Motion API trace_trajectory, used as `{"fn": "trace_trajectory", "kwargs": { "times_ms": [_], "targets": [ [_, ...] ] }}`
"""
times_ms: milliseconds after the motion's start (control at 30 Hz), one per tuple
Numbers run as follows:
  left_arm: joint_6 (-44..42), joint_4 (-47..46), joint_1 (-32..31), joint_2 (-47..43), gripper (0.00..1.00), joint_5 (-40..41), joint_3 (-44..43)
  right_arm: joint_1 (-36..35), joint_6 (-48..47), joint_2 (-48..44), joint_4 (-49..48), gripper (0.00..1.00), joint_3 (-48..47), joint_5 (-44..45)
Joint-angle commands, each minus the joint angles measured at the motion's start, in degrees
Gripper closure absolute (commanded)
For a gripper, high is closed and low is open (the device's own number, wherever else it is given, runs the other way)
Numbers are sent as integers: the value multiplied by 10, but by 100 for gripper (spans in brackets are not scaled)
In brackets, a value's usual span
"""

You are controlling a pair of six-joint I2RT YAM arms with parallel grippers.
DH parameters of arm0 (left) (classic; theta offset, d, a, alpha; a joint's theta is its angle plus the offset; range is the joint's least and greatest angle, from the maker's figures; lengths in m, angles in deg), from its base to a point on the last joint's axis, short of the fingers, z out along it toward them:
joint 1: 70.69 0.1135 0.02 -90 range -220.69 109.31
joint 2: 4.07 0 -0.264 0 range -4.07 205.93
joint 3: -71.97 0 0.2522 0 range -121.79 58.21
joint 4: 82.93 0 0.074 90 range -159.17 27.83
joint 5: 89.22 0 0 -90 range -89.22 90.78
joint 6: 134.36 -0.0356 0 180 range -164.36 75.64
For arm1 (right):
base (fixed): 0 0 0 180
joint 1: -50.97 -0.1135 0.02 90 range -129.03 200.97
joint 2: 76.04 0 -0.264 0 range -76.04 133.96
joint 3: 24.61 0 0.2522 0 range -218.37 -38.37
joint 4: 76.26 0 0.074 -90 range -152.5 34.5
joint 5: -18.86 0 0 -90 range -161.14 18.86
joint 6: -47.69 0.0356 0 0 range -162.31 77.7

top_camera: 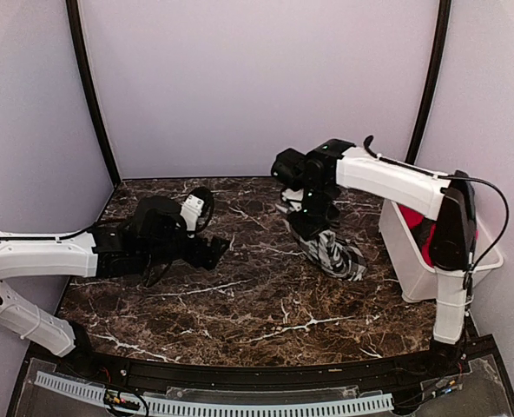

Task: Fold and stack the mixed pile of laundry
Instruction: Turn over the square-folded shirt at the center of the board.

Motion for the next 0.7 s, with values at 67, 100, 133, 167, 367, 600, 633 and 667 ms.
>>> {"fn": "trace_trajectory", "kwargs": {
  "times_ms": [67,100,133,167,367,600,633,667],
  "targets": [
    [105,57,47,-124,6,-14,17,-94,36,145,-38,100,-123,-69],
    [112,63,56,-134,6,-12,20,-105,38,174,-36,100,-149,-79],
    [127,80,60,-151,6,-7,21,-115,40,200,-36,100,-177,-87],
    [134,89,68,-166,6,-4,21,-125,41,224,-37,100,-200,-98],
    [203,158,107,-212,6,15,22,-158,65,299,-73,79,-283,-208],
    [297,176,156,-235,8,-14,44,-153,51,172,-198,31,-202,-308],
    [309,172,157,-232,9,-26,47,-146,47,139,-214,28,-173,-315],
    [316,170,159,-226,10,-33,54,-135,43,106,-239,24,-122,-327]
  ]
}}
